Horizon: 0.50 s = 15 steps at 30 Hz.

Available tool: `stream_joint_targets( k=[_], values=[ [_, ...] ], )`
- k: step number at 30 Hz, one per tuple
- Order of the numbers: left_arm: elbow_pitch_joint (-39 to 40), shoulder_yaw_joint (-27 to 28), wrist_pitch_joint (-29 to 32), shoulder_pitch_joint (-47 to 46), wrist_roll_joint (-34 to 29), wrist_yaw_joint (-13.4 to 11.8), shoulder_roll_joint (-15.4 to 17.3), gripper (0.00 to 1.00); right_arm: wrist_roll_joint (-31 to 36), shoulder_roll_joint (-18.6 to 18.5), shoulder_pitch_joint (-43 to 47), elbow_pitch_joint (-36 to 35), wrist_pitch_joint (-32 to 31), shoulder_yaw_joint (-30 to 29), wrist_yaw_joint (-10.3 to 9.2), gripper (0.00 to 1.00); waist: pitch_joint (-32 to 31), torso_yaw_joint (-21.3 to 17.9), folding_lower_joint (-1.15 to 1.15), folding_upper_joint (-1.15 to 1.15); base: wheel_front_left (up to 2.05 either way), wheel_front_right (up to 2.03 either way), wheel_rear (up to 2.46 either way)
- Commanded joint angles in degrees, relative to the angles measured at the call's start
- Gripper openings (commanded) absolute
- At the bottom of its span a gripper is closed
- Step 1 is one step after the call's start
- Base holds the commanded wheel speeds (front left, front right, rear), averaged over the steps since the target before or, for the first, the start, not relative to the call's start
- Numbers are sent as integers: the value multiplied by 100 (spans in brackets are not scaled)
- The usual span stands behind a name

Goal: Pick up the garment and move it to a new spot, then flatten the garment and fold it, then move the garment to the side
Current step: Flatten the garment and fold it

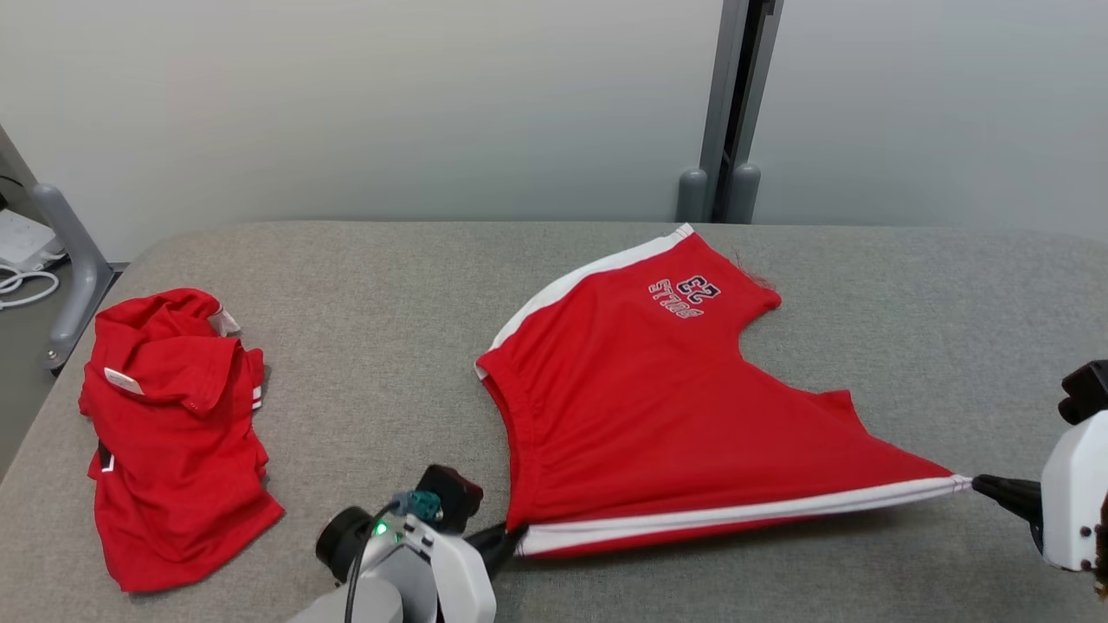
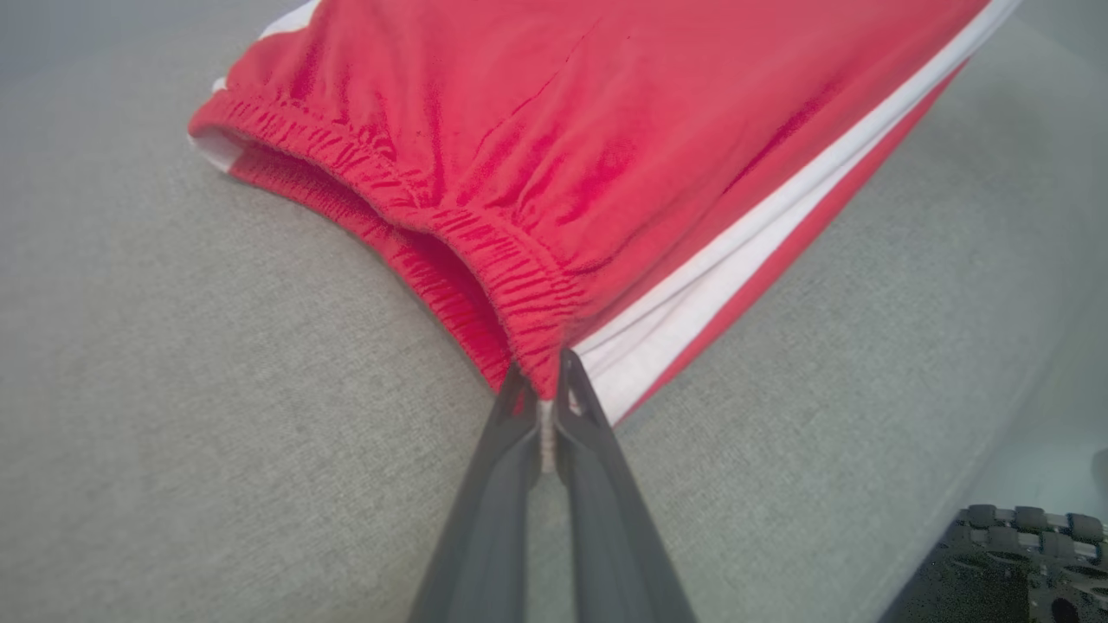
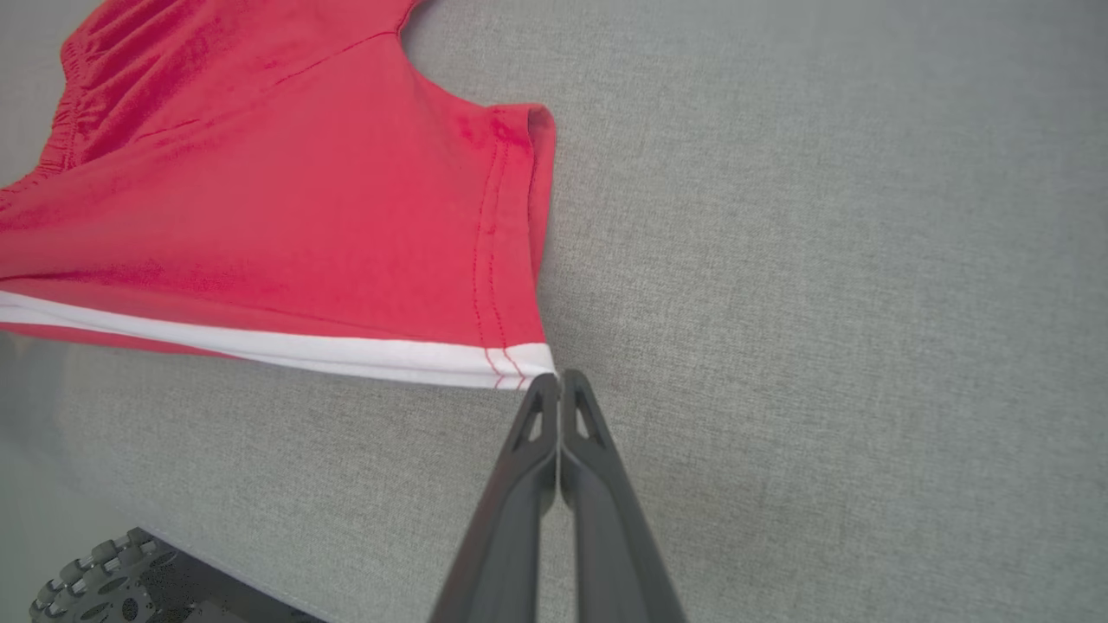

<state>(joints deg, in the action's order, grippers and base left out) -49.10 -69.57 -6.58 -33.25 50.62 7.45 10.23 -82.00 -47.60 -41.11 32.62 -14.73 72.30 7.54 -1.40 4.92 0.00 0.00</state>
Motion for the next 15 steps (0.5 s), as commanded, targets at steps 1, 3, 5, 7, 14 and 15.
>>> stream_joint_targets(
  k=[1, 3, 5, 7, 14, 15],
  values=[
    [65, -49, 2, 195, 81, 0, 135, 0, -59, -195, 130, -78, -64, 3, -10, 0, -64, 19, 0, 0, 0, 0, 0],
    [238, -102, -3, 321, 137, 0, 237, 0, -149, -373, 238, -253, -137, 14, -12, 0, -106, 24, 0, 0, 0, 0, 0],
    [437, -153, 3, 440, 154, 0, 318, 0, -229, -513, 335, -448, -187, 21, -6, 0, -142, 28, 0, 0, 0, 0, 0],
    [747, -225, 36, 653, 195, 1, 438, 0, -304, -730, 507, -701, -303, 43, -5, 0, -194, 29, 0, 0, 0, 0, 0],
    [1314, -200, -3, 961, 372, -35, 761, 0, -379, -976, 708, -1182, 35, -63, -5, 0, -247, -4, 0, 0, 0, 0, 0],
    [1358, -193, -29, 984, 388, -55, 783, 0, -394, -961, 717, -1216, 122, -95, -6, 0, -249, -2, 0, 0, 0, 0, 0]
  ],
)
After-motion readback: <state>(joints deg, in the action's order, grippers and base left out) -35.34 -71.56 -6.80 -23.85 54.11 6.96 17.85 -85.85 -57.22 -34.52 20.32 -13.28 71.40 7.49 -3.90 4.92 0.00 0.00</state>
